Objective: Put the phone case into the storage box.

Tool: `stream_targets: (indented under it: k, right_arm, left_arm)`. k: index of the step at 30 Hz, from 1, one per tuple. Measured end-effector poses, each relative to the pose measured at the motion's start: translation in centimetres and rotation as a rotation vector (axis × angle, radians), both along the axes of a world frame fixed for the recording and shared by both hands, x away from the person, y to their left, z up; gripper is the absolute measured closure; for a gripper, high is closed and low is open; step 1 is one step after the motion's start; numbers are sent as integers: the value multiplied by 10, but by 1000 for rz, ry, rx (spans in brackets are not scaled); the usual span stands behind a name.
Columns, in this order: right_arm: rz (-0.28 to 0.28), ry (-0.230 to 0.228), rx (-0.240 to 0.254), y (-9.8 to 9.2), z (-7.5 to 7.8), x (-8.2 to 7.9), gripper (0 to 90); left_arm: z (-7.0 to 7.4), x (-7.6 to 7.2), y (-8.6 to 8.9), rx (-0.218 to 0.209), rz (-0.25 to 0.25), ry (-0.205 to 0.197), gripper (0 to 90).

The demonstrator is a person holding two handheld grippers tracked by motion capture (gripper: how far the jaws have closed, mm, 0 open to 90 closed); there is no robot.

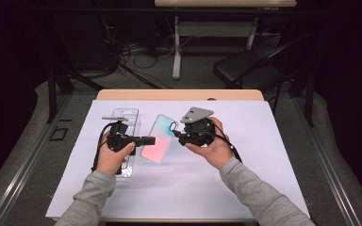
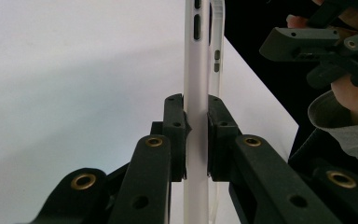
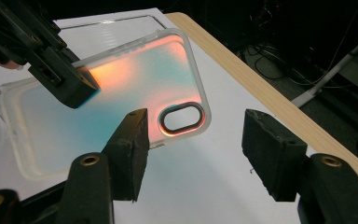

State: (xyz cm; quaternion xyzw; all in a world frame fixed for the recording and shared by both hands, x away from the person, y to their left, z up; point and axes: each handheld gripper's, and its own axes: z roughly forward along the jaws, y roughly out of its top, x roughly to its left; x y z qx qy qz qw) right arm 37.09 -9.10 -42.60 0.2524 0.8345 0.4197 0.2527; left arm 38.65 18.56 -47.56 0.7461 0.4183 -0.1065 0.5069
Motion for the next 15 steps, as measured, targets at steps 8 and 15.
stream_targets:
  k: [8,15]
  right_arm:
    - [-6,28,55,-2,-2,-1,388]
    - [-17,78,113,-11,-5,0,339]
  left_arm:
    - [2,-1,1,-6,5,-19,815]
    - [3,-3,1,-7,14,-42,816]
